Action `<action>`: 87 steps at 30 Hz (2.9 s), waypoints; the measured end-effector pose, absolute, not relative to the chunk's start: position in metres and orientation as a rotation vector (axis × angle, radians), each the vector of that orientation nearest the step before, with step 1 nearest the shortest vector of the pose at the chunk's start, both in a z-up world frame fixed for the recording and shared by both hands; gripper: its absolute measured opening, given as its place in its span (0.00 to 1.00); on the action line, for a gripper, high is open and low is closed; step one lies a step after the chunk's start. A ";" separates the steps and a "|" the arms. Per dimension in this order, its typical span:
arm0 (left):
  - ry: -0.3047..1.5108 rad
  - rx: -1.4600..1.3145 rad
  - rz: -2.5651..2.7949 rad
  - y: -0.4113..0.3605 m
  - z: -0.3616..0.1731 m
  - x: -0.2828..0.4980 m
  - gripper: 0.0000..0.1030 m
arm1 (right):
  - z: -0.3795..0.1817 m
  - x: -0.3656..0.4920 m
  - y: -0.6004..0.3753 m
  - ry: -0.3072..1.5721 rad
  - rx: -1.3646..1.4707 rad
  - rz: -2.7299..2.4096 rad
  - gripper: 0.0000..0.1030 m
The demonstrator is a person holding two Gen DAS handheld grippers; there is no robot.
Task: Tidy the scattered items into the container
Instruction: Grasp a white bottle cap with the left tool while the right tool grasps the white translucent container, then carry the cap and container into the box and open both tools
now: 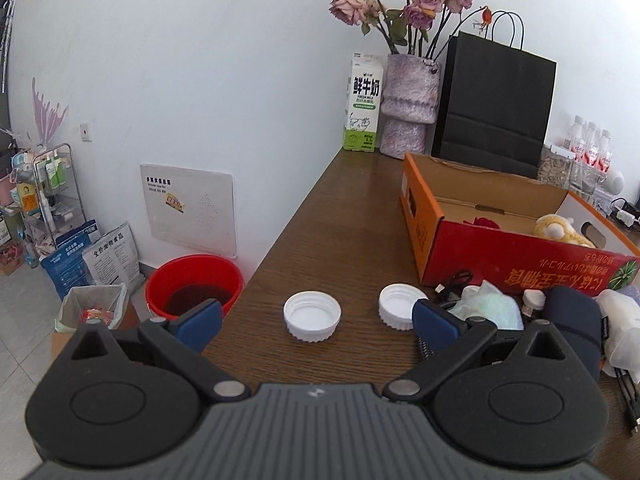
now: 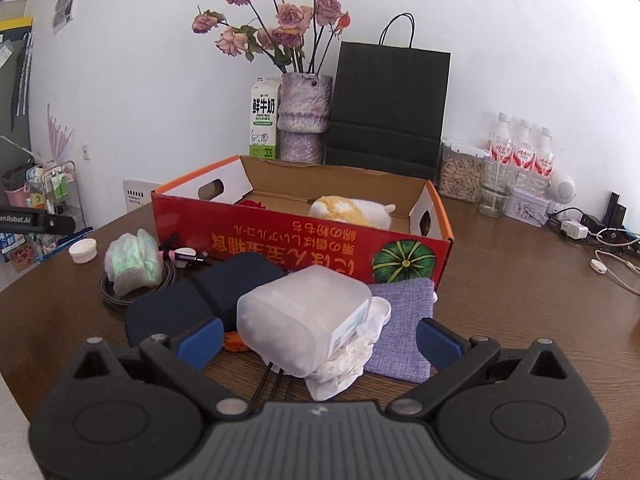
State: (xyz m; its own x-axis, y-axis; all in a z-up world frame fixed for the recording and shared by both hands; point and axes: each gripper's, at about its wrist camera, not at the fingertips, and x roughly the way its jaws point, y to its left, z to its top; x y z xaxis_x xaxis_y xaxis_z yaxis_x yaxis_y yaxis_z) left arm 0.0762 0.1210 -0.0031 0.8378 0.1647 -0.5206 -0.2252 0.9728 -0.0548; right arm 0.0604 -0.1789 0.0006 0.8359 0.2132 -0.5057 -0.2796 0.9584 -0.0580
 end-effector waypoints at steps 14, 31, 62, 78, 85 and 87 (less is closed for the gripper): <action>0.617 -0.037 0.237 0.133 -0.034 0.112 0.99 | -0.017 0.105 -0.145 0.595 -0.080 0.167 1.00; 0.654 -0.077 0.188 0.138 -0.037 0.129 0.76 | -0.016 0.108 -0.151 0.589 -0.077 0.119 0.85; 0.572 -0.075 0.130 0.109 -0.005 0.109 0.40 | 0.008 0.075 -0.172 0.491 -0.062 0.207 0.65; 0.462 -0.057 0.045 0.067 0.034 0.108 0.40 | 0.033 0.070 -0.184 0.401 -0.055 0.231 0.64; 0.410 -0.045 -0.009 0.043 0.053 0.122 0.40 | 0.053 0.076 -0.192 0.346 -0.062 0.233 0.64; 0.397 -0.047 -0.019 0.037 0.059 0.129 0.40 | 0.062 0.081 -0.193 0.324 -0.064 0.236 0.64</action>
